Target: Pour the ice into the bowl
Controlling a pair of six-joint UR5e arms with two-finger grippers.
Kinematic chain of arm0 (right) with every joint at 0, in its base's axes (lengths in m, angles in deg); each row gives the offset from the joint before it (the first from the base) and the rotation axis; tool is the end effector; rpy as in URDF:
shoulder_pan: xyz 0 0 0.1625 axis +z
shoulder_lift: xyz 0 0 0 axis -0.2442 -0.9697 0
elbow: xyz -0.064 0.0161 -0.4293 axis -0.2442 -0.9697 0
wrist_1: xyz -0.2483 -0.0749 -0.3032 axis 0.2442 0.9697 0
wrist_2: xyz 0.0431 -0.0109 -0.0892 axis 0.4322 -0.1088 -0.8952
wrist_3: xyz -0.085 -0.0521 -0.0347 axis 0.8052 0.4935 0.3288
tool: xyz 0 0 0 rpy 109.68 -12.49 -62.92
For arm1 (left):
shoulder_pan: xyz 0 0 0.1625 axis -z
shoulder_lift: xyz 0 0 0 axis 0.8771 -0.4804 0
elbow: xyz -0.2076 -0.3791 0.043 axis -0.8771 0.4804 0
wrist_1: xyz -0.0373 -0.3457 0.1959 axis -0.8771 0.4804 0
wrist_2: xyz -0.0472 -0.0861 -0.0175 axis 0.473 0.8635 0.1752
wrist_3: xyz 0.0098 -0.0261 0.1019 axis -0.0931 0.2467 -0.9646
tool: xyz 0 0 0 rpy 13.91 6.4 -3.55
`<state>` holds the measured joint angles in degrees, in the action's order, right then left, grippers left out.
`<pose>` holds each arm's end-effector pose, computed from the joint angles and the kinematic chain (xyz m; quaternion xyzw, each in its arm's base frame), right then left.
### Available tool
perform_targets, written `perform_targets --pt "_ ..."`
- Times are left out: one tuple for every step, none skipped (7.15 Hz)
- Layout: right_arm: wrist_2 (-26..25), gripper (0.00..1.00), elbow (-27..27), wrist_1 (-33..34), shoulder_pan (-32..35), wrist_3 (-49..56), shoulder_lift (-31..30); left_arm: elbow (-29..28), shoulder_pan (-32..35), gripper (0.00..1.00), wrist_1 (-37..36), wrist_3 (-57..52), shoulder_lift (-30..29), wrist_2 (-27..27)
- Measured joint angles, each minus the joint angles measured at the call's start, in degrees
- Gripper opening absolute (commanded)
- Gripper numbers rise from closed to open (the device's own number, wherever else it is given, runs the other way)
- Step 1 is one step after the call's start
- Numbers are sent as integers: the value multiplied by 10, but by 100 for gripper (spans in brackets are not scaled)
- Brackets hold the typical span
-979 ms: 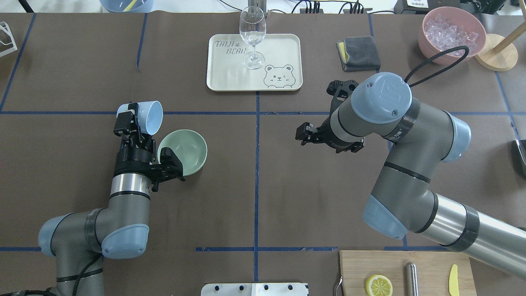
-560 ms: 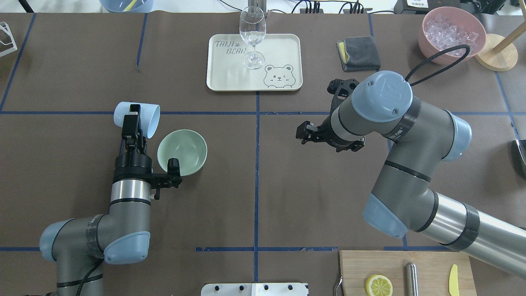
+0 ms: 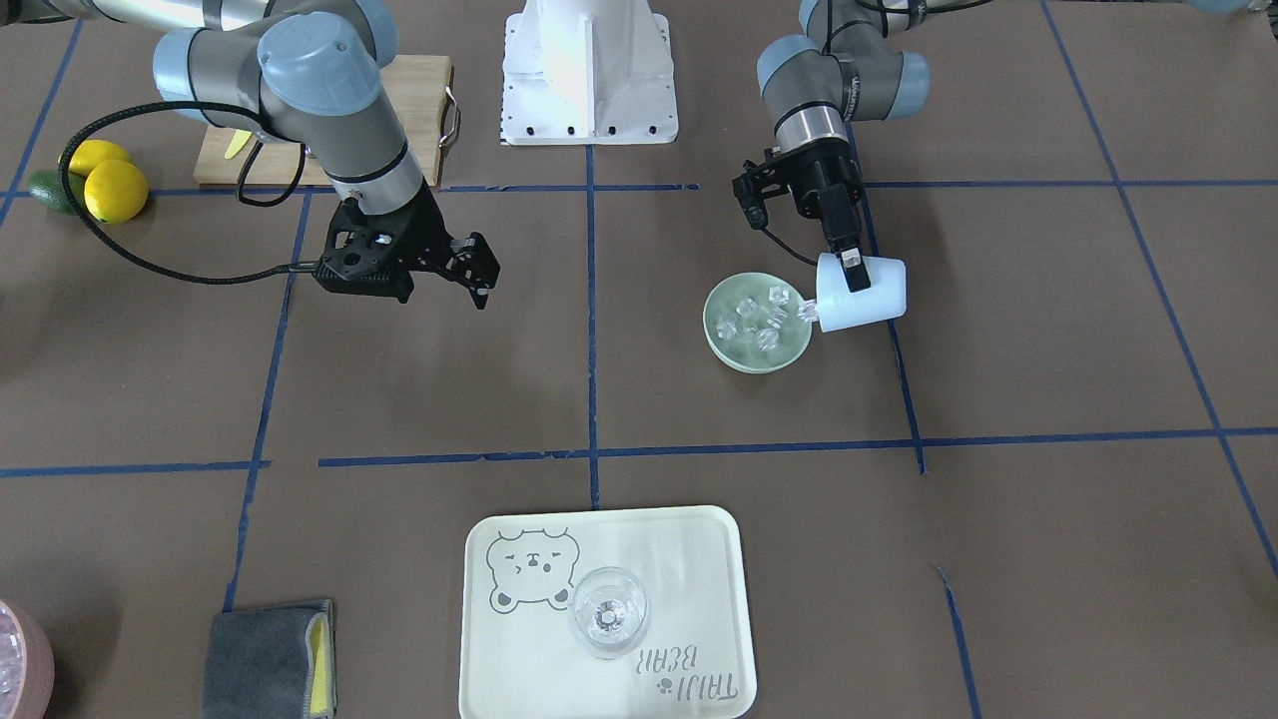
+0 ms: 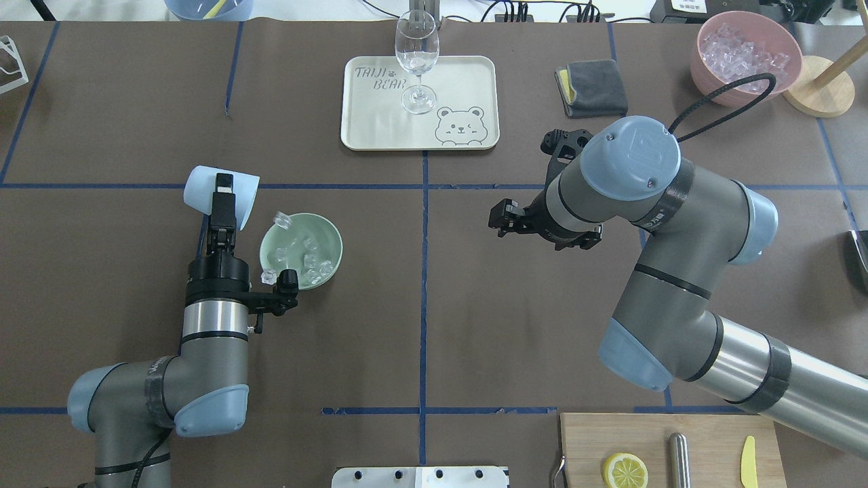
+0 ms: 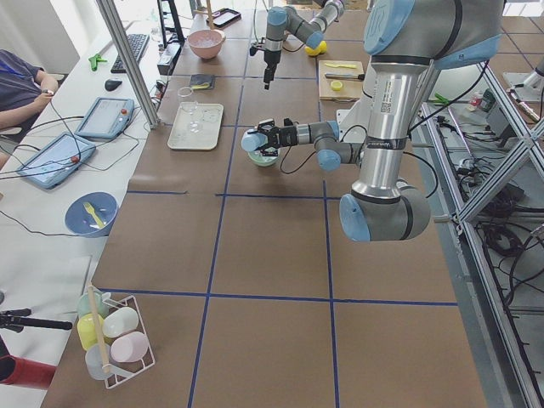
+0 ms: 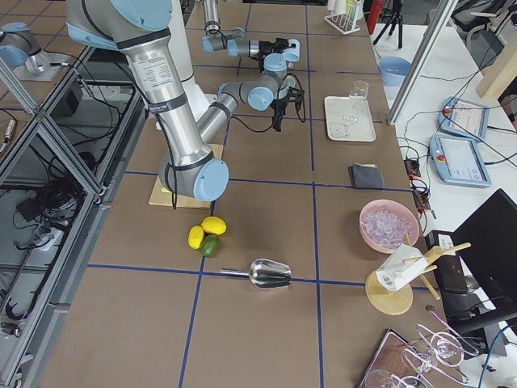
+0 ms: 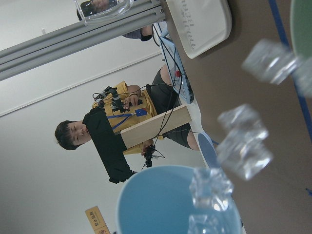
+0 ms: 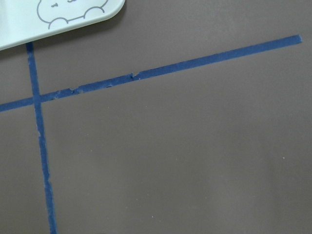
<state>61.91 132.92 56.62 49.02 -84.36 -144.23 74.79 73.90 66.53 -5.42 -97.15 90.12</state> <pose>-0.4488 -0.4326 0.2869 0.0161 -0.4331 0.1182 0.8934 0.4598 -0.3455 0.3767 0.5267 -0.3943 0.4100 0.6317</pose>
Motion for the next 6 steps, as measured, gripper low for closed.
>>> perform_targets --pt "0 100 0 0 0 0 0 -3 -1 0 0 -2 0 -3" --pt "1 100 0 0 0 -1 0 -5 -1 0 0 -3 0 -4" --pt "1 100 0 0 0 -1 0 -4 -1 0 1 -3 0 -4" --pt "1 100 1 0 0 -2 0 -2 -1 0 3 -3 0 -4" --pt "1 100 2 0 0 -2 1 1 -1 0 6 -1 0 -3" --pt "2 100 2 0 0 -2 1 5 -1 0 14 5 0 -3"
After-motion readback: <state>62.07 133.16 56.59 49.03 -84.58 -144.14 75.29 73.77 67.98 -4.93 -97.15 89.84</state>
